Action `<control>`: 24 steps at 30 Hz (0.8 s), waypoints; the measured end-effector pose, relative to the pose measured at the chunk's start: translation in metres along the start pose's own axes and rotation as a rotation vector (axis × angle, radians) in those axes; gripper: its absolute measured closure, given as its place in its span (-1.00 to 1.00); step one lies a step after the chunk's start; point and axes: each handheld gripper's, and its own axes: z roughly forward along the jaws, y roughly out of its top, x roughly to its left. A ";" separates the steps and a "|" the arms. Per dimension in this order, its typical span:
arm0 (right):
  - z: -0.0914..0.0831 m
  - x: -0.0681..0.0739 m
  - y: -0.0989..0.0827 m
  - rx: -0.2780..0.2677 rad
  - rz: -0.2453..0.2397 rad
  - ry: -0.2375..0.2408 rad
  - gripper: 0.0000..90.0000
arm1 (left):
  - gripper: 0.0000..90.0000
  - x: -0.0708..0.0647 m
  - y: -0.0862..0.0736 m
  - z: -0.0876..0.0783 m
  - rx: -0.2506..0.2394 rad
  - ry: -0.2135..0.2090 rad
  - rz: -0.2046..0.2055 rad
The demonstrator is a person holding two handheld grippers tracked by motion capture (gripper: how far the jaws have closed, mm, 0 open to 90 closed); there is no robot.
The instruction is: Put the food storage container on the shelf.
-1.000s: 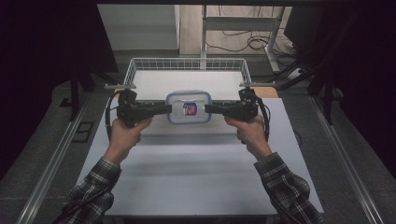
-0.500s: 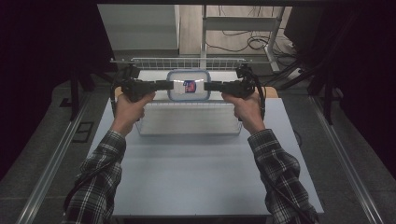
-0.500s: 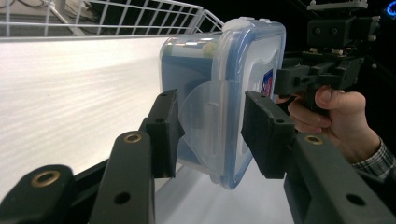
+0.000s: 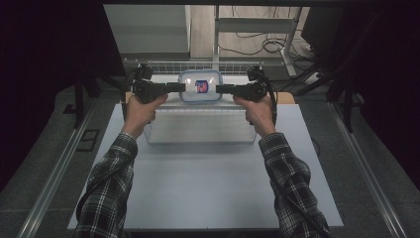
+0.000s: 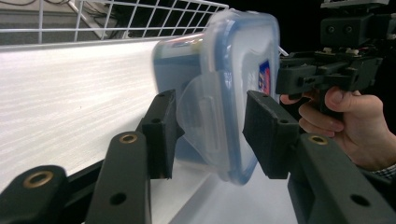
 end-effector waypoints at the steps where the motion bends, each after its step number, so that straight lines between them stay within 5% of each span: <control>1: 0.001 0.001 0.000 0.009 -0.008 -0.011 0.29 | 0.17 0.001 0.001 0.001 0.001 0.002 -0.007; 6: 0.003 0.000 -0.002 0.006 0.000 -0.025 0.31 | 0.16 0.006 0.003 0.002 -0.006 0.002 -0.014; 11: 0.002 0.001 0.000 -0.013 0.010 -0.041 0.30 | 0.02 0.004 0.005 0.004 -0.015 0.100 0.014; 15: 0.002 0.005 0.004 0.002 0.000 -0.073 0.26 | 0.14 0.003 0.006 0.009 -0.018 0.079 0.008; 21: 0.003 0.006 0.010 -0.007 0.003 -0.129 0.33 | 0.09 0.001 0.007 0.012 -0.006 0.090 -0.028; 24: 0.005 0.010 0.014 0.001 -0.016 -0.166 0.33 | 0.07 -0.002 0.008 0.012 -0.010 0.124 -0.015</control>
